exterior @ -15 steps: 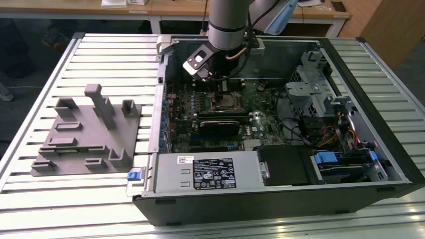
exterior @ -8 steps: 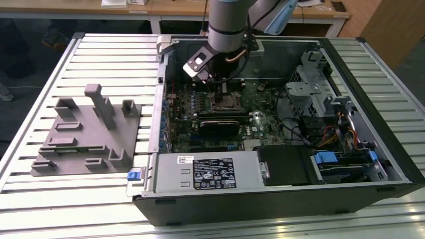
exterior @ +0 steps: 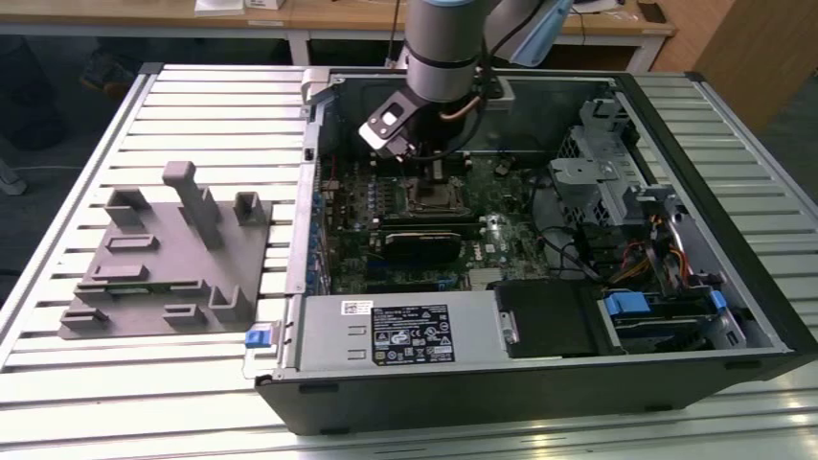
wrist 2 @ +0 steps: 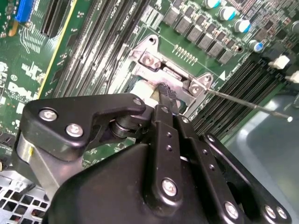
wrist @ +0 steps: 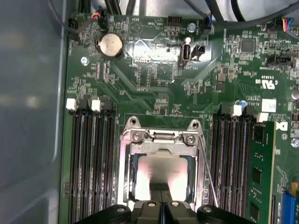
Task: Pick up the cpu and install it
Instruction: 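Close the cpu cover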
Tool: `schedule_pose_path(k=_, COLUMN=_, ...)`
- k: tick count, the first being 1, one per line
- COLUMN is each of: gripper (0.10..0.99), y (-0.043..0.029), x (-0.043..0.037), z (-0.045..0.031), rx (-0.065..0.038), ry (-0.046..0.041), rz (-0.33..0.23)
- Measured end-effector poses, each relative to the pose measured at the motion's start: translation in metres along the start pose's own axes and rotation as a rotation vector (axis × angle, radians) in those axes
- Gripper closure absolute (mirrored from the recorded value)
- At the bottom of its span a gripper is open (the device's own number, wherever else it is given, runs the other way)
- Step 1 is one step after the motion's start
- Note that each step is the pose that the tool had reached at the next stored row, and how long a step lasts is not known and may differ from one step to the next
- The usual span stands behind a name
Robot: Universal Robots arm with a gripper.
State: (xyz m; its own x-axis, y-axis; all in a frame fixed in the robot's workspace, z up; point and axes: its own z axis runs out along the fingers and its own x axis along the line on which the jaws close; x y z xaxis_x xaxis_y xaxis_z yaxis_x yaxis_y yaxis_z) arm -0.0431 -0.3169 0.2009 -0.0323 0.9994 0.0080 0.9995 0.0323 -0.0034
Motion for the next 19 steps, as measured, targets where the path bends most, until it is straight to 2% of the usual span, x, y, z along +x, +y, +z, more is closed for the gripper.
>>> schedule_pose_path(k=2, gripper=0.98, y=0.0008, x=0.0, z=-0.0018, rx=0.0, ry=0.0, rz=0.0)
schedule_pose_path(k=6, gripper=0.98, y=0.0009, x=0.0001, z=-0.0128, rx=0.0, ry=-0.0001, rz=0.0)
schedule_pose_path(k=9, gripper=0.98, y=0.0041, x=0.0, z=-0.0128, rx=0.0, ry=0.0, rz=0.0)
schedule_pose_path(k=14, gripper=0.98, y=0.0138, x=-0.0003, z=-0.0128, rx=0.0, ry=0.0, rz=0.0)
schedule_pose_path(k=19, gripper=0.98, y=0.0187, x=-0.0004, z=-0.0128, rx=0.0, ry=0.0, rz=0.0)
